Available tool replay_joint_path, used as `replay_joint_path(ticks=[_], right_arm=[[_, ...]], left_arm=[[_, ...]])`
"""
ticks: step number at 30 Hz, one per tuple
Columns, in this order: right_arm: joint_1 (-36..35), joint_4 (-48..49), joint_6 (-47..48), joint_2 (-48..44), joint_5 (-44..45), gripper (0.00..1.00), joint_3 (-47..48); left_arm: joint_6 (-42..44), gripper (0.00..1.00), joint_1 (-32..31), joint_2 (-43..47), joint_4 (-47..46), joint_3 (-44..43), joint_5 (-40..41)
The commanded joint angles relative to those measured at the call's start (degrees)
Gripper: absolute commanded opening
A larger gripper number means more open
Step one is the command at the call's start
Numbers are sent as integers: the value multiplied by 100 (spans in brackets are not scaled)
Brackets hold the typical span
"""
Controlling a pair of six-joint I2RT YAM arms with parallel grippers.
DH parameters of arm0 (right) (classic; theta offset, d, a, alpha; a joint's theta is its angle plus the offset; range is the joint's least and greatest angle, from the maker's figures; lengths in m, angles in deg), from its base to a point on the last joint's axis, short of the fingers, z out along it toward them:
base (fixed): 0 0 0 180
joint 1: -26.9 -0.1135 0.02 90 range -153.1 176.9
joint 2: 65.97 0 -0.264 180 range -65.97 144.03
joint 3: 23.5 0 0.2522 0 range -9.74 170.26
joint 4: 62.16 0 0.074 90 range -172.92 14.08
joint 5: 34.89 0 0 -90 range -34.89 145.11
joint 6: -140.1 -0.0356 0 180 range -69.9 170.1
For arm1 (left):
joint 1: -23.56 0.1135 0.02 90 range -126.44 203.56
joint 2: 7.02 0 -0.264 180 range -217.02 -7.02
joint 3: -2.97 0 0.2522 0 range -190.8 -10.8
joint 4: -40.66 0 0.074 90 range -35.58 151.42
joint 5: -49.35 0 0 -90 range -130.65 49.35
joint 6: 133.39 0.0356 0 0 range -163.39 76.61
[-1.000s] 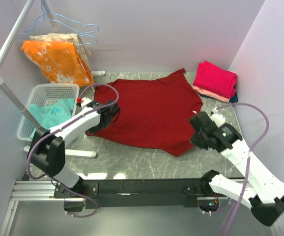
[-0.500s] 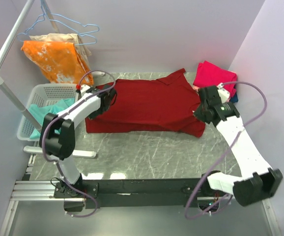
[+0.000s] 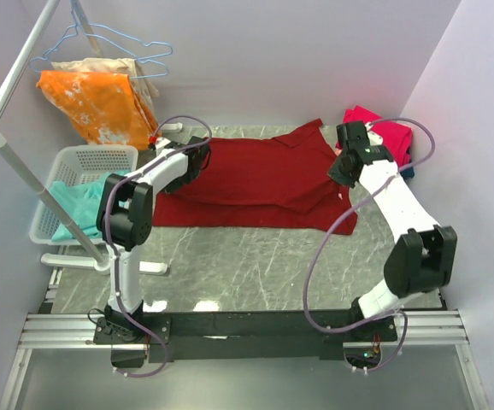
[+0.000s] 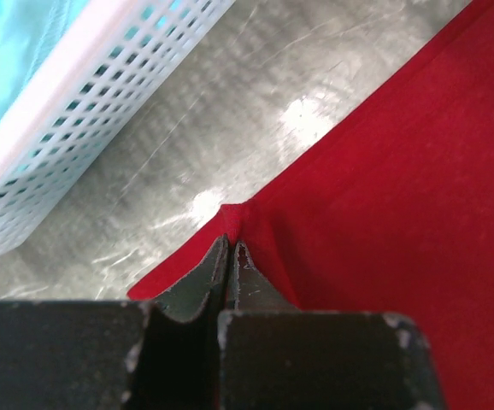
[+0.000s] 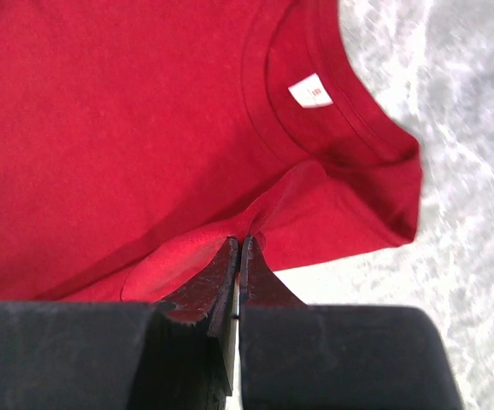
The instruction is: Fold and stack the t-shirts
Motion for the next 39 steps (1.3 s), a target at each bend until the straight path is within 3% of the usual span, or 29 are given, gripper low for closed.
replay_joint_path(ticks=[1,12,13,15,16,17,22,24,30,39], right_arm=[[104,266,119,394,-28,0,530],[262,214,171,1431,-275,0,1251],[245,179,163,1510,-283,0,1382],[271,196,215,1791,-397,14,1541],[288,301,250,1906,-493,25,1707],[314,424,285,2072,-608,43,1761],[490,1600,198,2319,-1426,47,1998],[482,1629,224,2425,-1426,47,2209],[438,321,470,2628,-1268,47,2685],[86,-23,655,1328,-697,48,586]], left_arm=[[278,1,128,-149,-96,-450,168],[515,1,304,-730,-149,-1039,115],[541,9,313,-773,-175,-1057,80],[612,24,339,-853,-210,-1066,36],[612,43,348,-870,-228,-1074,36],[629,58,366,-870,-237,-1066,27],[691,93,462,-669,-369,-1004,80],[726,95,471,-554,-351,-1013,89],[717,98,419,-107,-281,-522,-157],[612,98,-82,729,-272,823,-394]])
